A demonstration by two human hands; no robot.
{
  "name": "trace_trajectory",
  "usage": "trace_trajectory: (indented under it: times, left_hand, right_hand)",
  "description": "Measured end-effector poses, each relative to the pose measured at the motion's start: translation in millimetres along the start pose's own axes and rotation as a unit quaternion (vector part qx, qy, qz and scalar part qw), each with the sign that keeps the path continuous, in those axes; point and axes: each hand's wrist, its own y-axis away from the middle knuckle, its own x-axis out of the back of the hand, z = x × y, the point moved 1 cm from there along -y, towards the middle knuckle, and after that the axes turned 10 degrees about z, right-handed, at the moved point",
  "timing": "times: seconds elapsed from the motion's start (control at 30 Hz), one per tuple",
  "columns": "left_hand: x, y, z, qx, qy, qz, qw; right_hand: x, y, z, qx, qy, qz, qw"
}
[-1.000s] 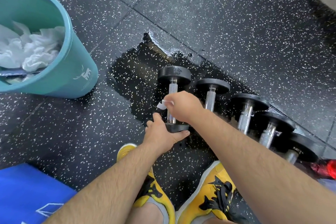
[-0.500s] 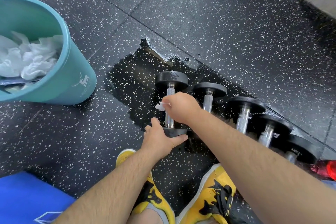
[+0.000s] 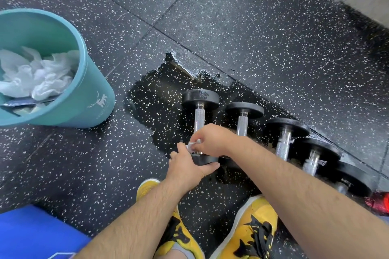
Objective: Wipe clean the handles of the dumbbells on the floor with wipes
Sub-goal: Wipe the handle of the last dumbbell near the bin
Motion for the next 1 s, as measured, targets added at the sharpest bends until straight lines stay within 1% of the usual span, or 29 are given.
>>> trace_trajectory:
  times: [0.17,0.23,0.3,0.37,0.5,0.6,0.7,0.77,0.83,1.0]
  left_hand:
    - [1,-1,0,0.003,-0.012,0.001,1.0]
    - [0,-1,0,0.002,-0.025,0.009,1.0]
    - [0,0,1,0.002,-0.03,0.007,1.0]
    - [0,1,2,0.002,-0.028,0.002,1.0]
    - [0,1,2,0.003,-0.024,0.001,1.0]
    - [-1,2,2,0.005,-0.024,0.001,1.0]
    - [0,3,3,0.005,-0.019,0.003,1.0]
    - [1,3,3,0.007,-0.014,0.002,1.0]
    - [1,4,2,0.007,-0.011,0.002,1.0]
    - [0,2,2,0.005,-0.016,-0.004,1.0]
  right_hand:
    - [-5,9,4,-0.015,-0.046,0.016,0.999]
    - [-8,16,8,-0.044,-0.074,0.022,0.996]
    - [-10,22,13,-0.072,-0.076,0.023,0.994]
    - [-14,25,18,-0.09,-0.071,0.021,0.993]
    - [-22,24,21,-0.124,-0.109,0.042,0.985]
    - [-25,21,18,-0.169,-0.136,0.072,0.974]
    - [-24,15,17,-0.221,-0.192,0.094,0.952]
    - [-23,13,14,-0.24,-0.196,0.069,0.948]
    - [-21,10,11,-0.246,-0.169,0.035,0.954]
    - [-7,5,18,-0.285,-0.156,-0.012,0.946]
